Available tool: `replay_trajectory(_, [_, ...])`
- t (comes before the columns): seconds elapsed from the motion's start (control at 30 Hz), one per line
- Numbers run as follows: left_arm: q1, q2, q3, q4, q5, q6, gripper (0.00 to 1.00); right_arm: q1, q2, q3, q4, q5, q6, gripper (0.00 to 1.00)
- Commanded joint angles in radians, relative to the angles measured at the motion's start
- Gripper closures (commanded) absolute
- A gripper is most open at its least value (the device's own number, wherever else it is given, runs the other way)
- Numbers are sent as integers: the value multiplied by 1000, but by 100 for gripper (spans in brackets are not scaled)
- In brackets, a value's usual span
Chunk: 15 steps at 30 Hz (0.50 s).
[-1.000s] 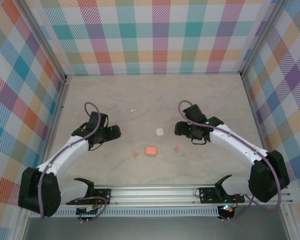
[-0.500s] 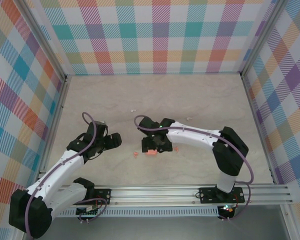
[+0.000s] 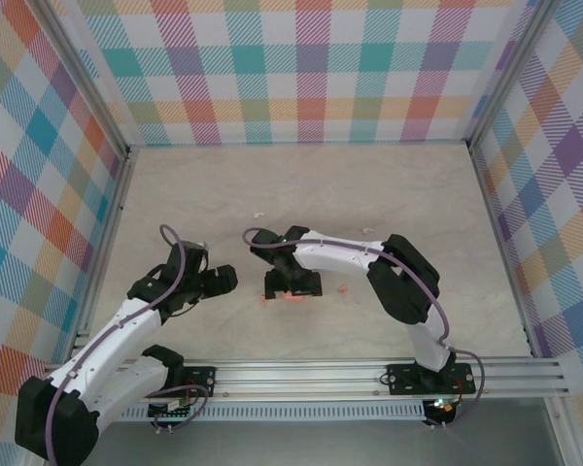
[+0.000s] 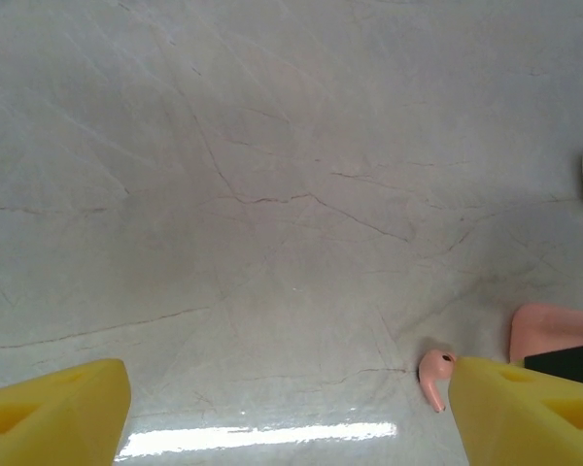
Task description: Insert wireless bluetooth earbuds into charging case
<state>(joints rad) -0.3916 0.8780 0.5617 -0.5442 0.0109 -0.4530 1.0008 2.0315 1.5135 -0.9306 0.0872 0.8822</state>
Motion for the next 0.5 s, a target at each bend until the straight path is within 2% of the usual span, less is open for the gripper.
replay_trajectory(0.0, [-10,-35,-29,-2,12,-24,14,-10,23,9,-42,6,9,10])
replay_trajectory(0.1, [-10,-48,-59,54,76,-32,14,-22,42,8,-33,0,7,11])
replay_trajectory(0.27, [-10,-40,-72,42,92,-11,13,-22,48,-4,-12,-7,20,16])
replay_trajectory(0.47, [-10,-100,-134,124,136,-32,13,-26,52,-54,13,-4,20,27])
